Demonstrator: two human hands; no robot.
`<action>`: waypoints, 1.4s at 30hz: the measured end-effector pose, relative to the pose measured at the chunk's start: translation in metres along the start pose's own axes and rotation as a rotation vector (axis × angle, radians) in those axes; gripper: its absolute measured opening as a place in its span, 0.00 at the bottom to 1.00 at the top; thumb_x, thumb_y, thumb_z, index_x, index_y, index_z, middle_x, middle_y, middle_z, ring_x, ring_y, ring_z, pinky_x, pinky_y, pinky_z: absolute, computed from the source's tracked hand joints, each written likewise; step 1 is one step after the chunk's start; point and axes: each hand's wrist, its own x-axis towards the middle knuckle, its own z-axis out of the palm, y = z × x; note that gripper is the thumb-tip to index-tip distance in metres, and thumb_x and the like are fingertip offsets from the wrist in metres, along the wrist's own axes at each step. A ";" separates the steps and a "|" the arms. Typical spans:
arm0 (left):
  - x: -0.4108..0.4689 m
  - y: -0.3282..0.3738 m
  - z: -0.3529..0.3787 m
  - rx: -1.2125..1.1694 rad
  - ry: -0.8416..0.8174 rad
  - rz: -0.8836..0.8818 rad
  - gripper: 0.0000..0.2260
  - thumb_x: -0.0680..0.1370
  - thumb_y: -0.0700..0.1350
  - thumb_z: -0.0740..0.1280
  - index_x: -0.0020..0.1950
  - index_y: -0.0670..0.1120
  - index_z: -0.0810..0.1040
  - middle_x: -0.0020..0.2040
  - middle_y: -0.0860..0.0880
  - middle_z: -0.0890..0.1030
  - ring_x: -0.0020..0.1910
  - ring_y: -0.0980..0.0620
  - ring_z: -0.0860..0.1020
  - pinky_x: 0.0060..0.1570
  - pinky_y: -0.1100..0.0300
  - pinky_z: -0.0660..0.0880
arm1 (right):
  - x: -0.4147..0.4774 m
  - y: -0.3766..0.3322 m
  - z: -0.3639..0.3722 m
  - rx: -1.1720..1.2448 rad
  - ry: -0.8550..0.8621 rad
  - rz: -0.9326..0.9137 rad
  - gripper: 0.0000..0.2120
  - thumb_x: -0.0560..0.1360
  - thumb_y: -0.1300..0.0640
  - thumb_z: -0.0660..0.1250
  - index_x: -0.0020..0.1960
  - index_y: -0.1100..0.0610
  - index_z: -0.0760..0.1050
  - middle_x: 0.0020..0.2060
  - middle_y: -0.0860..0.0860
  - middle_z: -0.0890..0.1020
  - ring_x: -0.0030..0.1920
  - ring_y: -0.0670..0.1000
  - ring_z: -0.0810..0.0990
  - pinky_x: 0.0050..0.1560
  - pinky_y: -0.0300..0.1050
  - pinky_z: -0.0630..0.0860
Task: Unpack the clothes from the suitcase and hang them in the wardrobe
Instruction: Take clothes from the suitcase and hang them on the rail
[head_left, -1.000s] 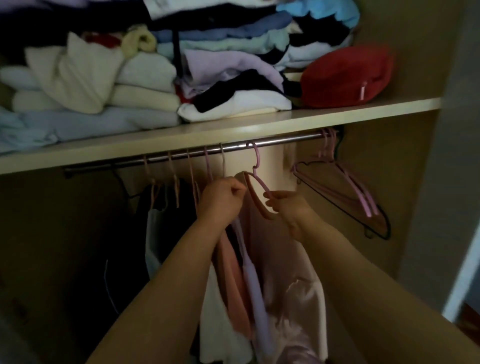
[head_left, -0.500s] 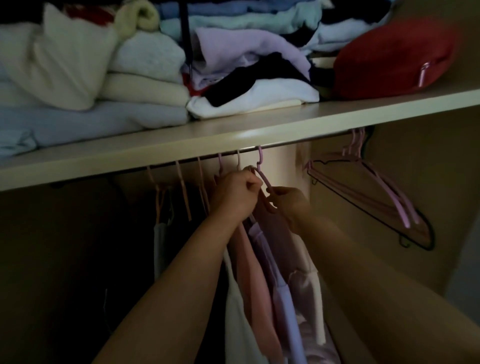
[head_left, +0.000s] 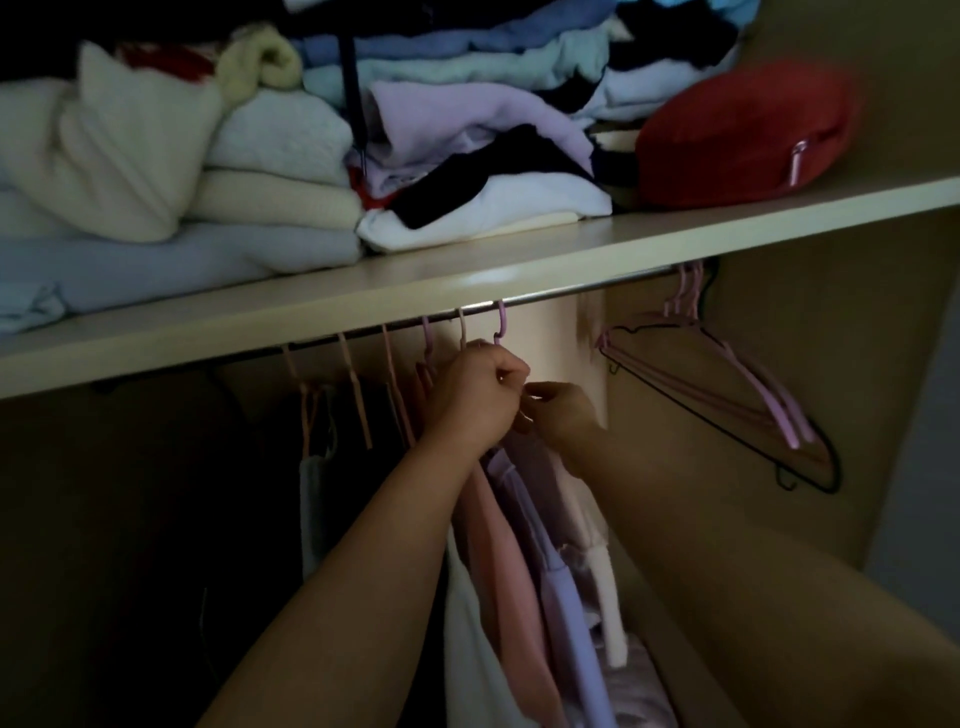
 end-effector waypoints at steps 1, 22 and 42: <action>0.001 0.000 0.001 0.006 0.000 -0.003 0.06 0.74 0.40 0.65 0.41 0.43 0.82 0.46 0.48 0.82 0.45 0.51 0.80 0.49 0.57 0.77 | -0.002 0.001 -0.001 -0.004 0.024 -0.019 0.01 0.75 0.52 0.66 0.46 0.48 0.74 0.30 0.48 0.76 0.30 0.47 0.75 0.33 0.40 0.72; -0.143 0.151 0.147 0.231 -0.437 0.114 0.08 0.75 0.43 0.63 0.44 0.53 0.81 0.49 0.53 0.82 0.50 0.48 0.80 0.45 0.59 0.74 | -0.173 0.157 -0.236 -0.234 0.093 0.210 0.09 0.74 0.62 0.66 0.47 0.52 0.83 0.40 0.47 0.82 0.43 0.45 0.79 0.49 0.40 0.76; -0.330 0.290 0.320 -0.166 -1.101 0.090 0.05 0.76 0.47 0.69 0.41 0.50 0.82 0.45 0.49 0.84 0.47 0.49 0.81 0.52 0.52 0.78 | -0.386 0.268 -0.474 -0.243 0.648 0.679 0.07 0.76 0.59 0.65 0.46 0.52 0.81 0.40 0.47 0.80 0.42 0.49 0.79 0.41 0.43 0.77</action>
